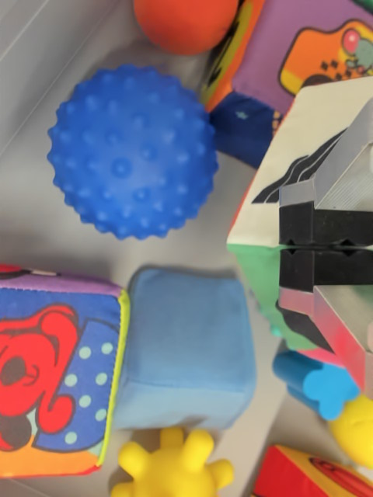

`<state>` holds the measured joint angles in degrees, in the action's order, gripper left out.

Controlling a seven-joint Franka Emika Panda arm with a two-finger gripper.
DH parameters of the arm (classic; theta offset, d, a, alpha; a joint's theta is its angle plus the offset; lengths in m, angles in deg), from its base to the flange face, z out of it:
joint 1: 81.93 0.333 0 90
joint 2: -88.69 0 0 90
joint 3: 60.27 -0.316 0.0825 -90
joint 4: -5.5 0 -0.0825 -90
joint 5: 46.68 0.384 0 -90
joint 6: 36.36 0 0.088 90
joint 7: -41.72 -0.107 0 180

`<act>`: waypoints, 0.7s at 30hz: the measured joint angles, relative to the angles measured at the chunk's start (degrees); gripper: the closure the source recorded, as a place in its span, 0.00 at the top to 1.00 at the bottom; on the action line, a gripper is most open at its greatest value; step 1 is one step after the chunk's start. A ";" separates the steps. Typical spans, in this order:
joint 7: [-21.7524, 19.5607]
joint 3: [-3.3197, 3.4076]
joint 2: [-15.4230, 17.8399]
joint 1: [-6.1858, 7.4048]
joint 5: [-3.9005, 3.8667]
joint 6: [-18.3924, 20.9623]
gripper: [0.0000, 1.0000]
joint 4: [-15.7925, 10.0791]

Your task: Pick an object from the bin

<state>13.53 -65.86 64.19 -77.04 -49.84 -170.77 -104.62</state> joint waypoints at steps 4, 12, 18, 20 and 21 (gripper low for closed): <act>0.11 -0.03 1.25 -0.01 0.23 1.59 0.00 0.35; 0.35 -0.09 4.15 -0.02 0.64 5.51 0.00 1.43; 0.52 -0.10 6.03 -0.02 0.93 8.54 0.00 2.59; 0.59 -0.11 6.66 -0.02 1.03 9.60 0.00 3.08; 0.60 -0.11 6.80 -0.02 1.05 9.87 0.00 3.21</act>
<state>14.13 -65.97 70.99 -77.06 -48.79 -160.90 -101.41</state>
